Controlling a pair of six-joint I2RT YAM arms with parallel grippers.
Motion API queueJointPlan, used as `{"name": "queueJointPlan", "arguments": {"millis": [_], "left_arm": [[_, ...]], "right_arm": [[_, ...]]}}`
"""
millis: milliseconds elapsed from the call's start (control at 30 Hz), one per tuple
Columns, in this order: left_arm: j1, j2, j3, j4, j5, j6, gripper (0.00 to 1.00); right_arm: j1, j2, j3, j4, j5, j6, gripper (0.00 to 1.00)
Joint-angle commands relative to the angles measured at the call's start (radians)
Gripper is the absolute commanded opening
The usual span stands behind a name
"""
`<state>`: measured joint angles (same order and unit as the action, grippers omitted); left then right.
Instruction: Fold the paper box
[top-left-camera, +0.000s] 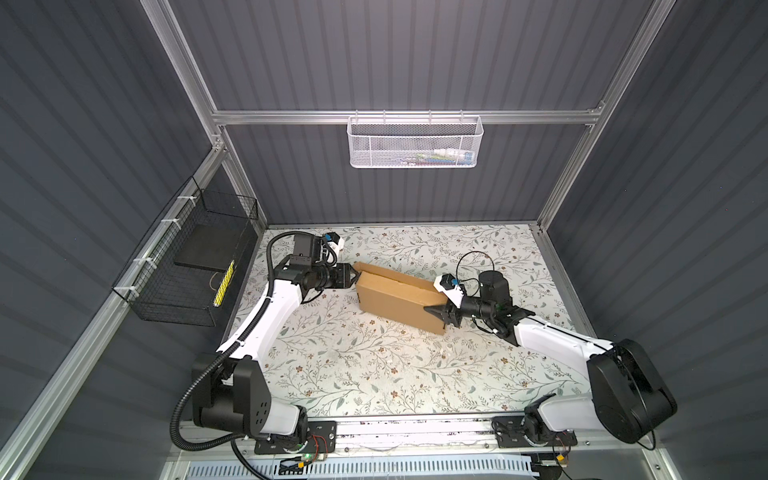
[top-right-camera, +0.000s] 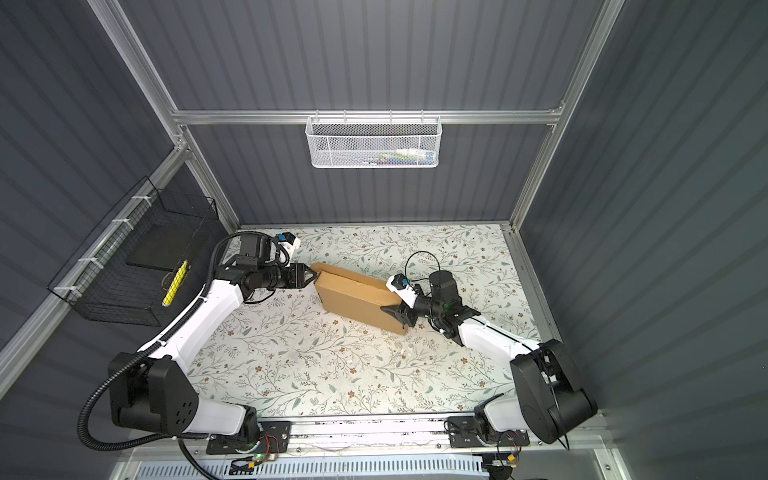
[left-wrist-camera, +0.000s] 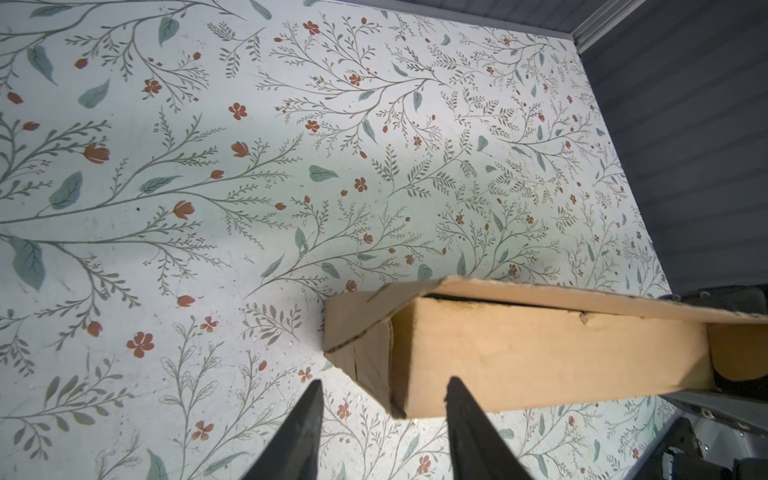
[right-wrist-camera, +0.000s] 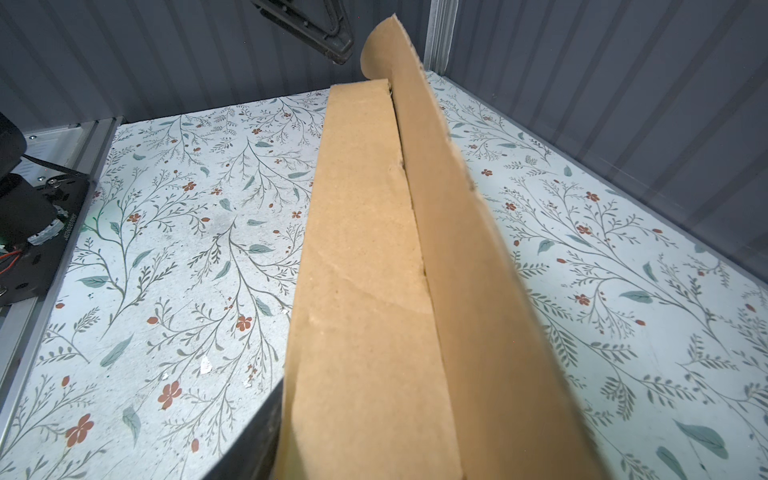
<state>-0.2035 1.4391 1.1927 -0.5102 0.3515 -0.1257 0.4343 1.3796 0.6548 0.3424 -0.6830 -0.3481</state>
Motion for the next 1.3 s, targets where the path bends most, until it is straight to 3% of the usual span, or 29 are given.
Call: {"name": "queueJointPlan", "arguments": {"millis": [0,167,633,1100,1267], "left_arm": [[-0.004,0.008,0.002,0.031,-0.068,0.042,0.47],[-0.005,0.019,0.002,0.06,-0.076,0.075,0.46],[-0.005,0.093,0.035,0.089,0.042,0.089,0.38],[-0.005,0.098,0.048,0.108,0.044,0.092,0.34],[-0.005,0.091,0.049,0.109,0.069,0.091,0.27]], "right_arm": [[-0.002,0.005,0.025,-0.006,-0.017,-0.005,0.51],[-0.003,0.007,0.028,-0.011,-0.018,-0.006,0.51],[-0.003,0.014,0.037,-0.031,-0.008,-0.011,0.53],[-0.001,0.023,0.043,-0.046,-0.004,-0.014,0.52],[0.0,0.021,0.045,-0.049,0.004,-0.014,0.53]]}}
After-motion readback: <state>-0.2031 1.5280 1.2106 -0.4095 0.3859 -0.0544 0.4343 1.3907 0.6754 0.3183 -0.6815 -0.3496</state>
